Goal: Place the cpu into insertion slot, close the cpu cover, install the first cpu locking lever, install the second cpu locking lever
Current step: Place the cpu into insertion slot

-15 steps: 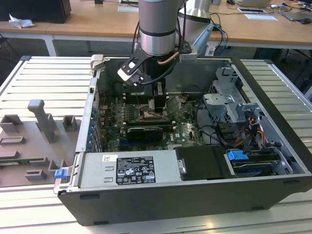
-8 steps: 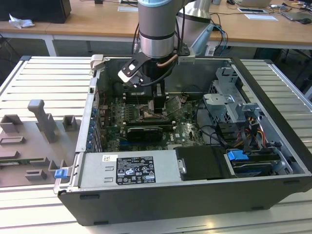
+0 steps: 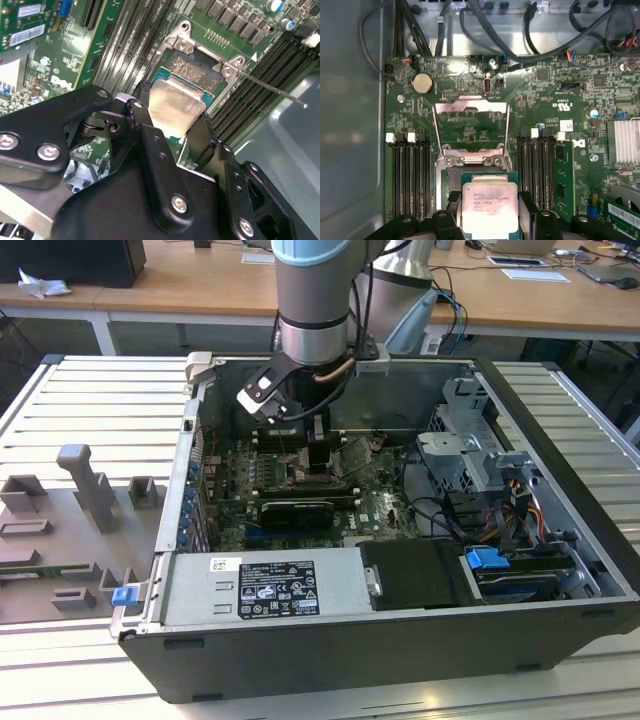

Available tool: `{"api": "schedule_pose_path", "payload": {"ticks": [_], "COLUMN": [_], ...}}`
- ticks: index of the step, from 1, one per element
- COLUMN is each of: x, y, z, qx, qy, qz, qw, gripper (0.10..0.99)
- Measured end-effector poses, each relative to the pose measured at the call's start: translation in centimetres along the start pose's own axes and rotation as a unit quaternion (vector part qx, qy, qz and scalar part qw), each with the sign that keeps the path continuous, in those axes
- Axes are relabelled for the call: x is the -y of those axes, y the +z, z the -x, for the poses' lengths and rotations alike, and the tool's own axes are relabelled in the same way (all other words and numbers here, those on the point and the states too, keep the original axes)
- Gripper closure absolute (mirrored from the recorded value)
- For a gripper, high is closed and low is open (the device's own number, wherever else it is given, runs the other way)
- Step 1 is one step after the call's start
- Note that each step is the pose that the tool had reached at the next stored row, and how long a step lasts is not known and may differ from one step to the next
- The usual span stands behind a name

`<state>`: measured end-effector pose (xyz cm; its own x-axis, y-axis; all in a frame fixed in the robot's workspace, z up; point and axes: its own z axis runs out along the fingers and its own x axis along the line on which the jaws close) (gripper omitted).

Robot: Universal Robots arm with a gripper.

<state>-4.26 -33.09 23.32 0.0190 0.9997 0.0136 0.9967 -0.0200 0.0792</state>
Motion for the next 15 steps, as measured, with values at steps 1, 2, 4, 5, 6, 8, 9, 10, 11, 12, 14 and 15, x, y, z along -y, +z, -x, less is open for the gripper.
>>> {"api": "schedule_pose_path", "payload": {"ticks": [1,2,4,5,6,8,9,10,11,12,14,15], "x": [0.08,0.15,0.25,0.26,0.27,0.31,0.34,0.37,0.4,0.44,0.5,0.51], "y": [0.19,0.44,0.89,1.04,1.16,1.57,1.7,1.82,1.95,2.07,2.39,2.47], "z": [-0.1,-0.24,-0.58,-0.68,-0.74,-0.8,-0.82,-0.83,-0.85,-0.87,-1.02,-1.09], "qx": [-0.0001,-0.0002,-0.0001,-0.0004,-0.0004,-0.0004,-0.0004,-0.0004,-0.0004,-0.0004,-0.0003,-0.0003], "qy": [-0.001,-0.001,-0.003,-0.003,-0.003,-0.003,-0.003,-0.003,-0.003,-0.003,-0.003,-0.003], "qz": [0.0,0.0,-0.0001,0.0,0.0,0.0,0.0,0.0,0.0,0.0,-0.0001,-0.0001], "qw": [1.0,1.0,1.0,1.0,1.0,1.0,1.0,1.0,1.0,1.0,1.0,1.0], "gripper": [0.545,0.545,0.545,0.545,0.545,0.545,0.545,0.545,0.545,0.545,0.545,0.545]}}
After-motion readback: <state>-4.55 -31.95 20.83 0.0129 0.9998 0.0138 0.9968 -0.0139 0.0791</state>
